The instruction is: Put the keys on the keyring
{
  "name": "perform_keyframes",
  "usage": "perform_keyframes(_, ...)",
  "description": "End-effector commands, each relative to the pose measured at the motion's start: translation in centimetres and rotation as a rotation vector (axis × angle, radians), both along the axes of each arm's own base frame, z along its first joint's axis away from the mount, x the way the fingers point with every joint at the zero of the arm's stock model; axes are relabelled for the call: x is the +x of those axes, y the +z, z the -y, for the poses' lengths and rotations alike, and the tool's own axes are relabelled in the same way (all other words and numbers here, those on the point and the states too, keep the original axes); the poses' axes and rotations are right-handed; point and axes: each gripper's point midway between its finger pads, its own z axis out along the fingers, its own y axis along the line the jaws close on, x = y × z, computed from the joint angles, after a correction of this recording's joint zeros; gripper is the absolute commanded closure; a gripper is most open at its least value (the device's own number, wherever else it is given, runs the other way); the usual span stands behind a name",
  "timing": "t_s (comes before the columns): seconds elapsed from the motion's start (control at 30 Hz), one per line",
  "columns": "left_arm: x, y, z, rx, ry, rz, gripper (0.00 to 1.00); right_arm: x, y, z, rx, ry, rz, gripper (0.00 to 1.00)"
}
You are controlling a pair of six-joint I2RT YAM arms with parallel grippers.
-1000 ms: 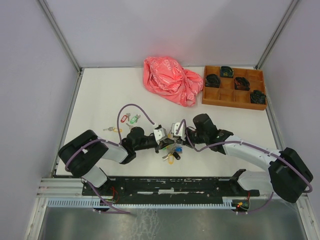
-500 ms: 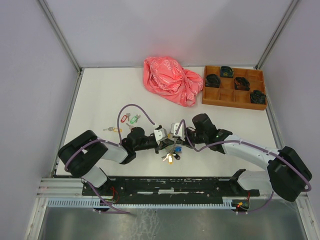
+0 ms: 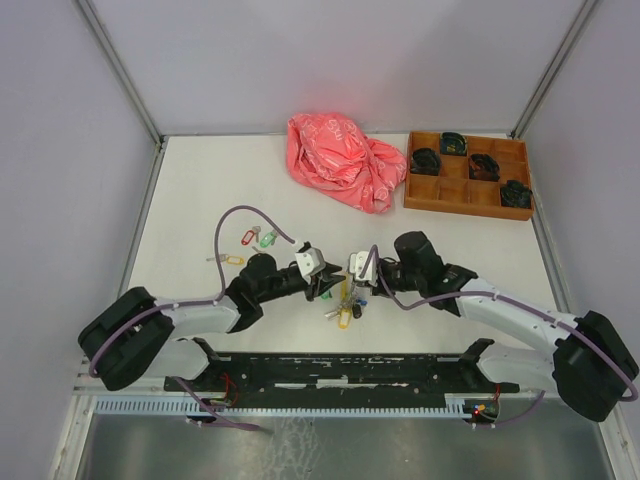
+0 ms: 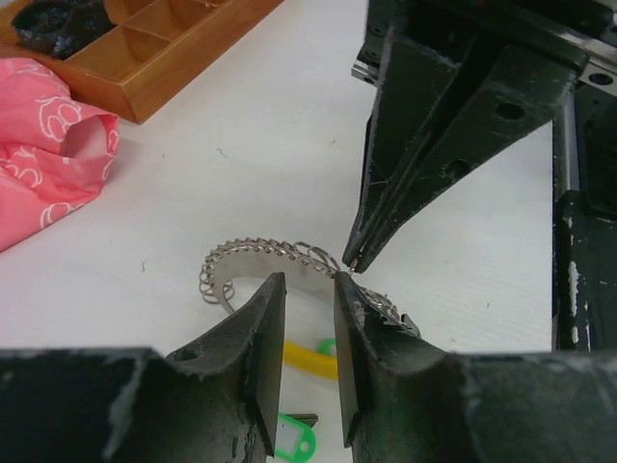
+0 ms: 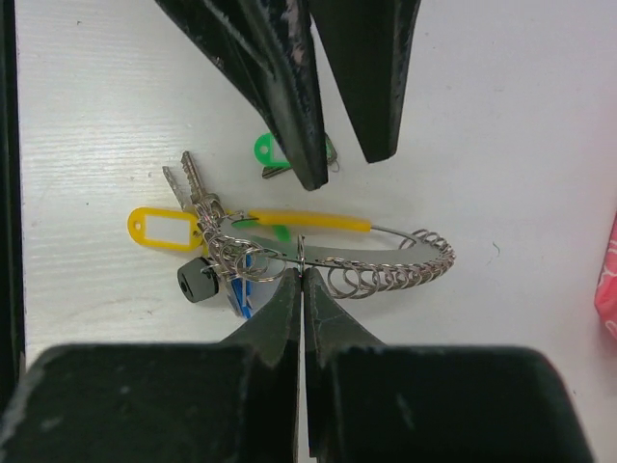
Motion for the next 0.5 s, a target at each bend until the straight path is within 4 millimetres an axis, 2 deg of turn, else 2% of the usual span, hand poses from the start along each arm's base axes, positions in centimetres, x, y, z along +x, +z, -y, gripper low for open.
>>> perform_keyframes(0.0, 0.6, -0.3, -1.5, 0.012, 0.124, -0.107, 0.65, 0.5, 2.0, -0.2, 0.044, 0.042, 0.117, 0.99)
perform_keyframes(0.23, 2.1, -1.6, -4.2, 0.06, 0.355, -0.297, 0.57, -0.4, 2.7, 0.5, 0.02, 0.146, 0.237, 0.99)
perform_keyframes(0.33, 1.9, -2.6, -4.8, 0.099, 0.413, -0.4, 0.51, -0.9, 3.2, 0.7, 0.016, 0.183, 0.274, 0.99)
perform_keyframes(0.47, 1.6, -4.2, -5.6, 0.158, 0.485, -0.533, 0.49, -1.3, 3.2, 1.0, 0.006, 0.204, 0.28, 0.99)
